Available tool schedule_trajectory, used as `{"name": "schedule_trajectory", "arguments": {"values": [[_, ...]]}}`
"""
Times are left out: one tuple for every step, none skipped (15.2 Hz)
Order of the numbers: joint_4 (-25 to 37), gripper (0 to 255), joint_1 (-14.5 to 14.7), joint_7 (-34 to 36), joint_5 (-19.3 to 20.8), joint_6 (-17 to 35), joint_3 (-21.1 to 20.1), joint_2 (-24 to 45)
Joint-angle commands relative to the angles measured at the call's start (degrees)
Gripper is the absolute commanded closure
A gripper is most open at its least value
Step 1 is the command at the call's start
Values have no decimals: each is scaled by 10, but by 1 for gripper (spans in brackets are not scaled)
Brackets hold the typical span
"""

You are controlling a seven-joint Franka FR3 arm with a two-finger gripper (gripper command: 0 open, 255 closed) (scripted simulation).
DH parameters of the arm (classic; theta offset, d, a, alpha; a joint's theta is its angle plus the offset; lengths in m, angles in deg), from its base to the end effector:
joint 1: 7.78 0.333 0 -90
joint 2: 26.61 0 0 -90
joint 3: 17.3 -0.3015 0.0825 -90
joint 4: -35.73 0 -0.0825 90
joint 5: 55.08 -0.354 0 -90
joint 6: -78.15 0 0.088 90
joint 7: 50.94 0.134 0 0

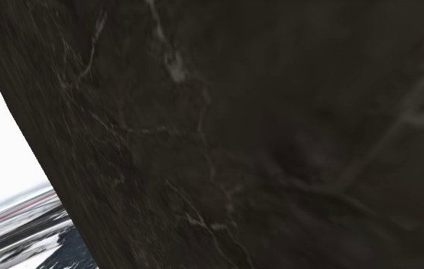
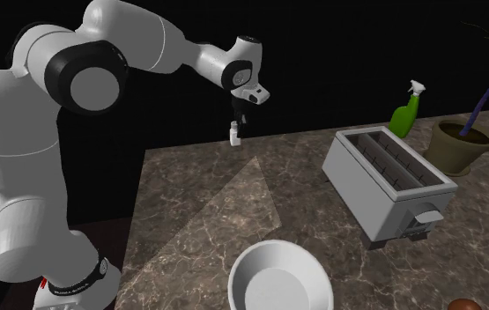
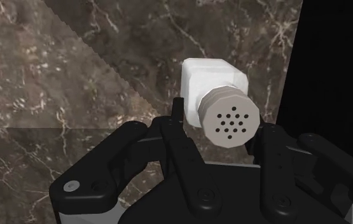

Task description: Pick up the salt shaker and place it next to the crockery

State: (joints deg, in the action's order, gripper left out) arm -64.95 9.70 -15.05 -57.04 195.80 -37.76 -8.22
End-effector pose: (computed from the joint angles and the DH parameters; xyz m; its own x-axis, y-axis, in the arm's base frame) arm 0.4857 0.3641 0.3687 0.9960 0.0081 -0.0885 -0.0016 -0.9940 -0.1091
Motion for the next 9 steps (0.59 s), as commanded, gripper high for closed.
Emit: {"name": "schedule_trajectory", "arguments": {"values": [[6, 255, -1, 0, -2, -14, -1, -7], [11, 255, -1, 0, -3, -20, -1, -10], [16, 255, -1, 0, -4, -27, -1, -12], [20, 255, -2, 1, -4, -34, -2, -14], [25, 255, -2, 1, -5, -41, -2, -17], [30, 255, -2, 1, -5, -48, -2, -19], [36, 255, -2, 2, -6, -55, -2, -21], [41, 255, -2, 2, -6, -62, -3, -22], [46, 255, -2, 3, -7, -69, -3, -24]]}}
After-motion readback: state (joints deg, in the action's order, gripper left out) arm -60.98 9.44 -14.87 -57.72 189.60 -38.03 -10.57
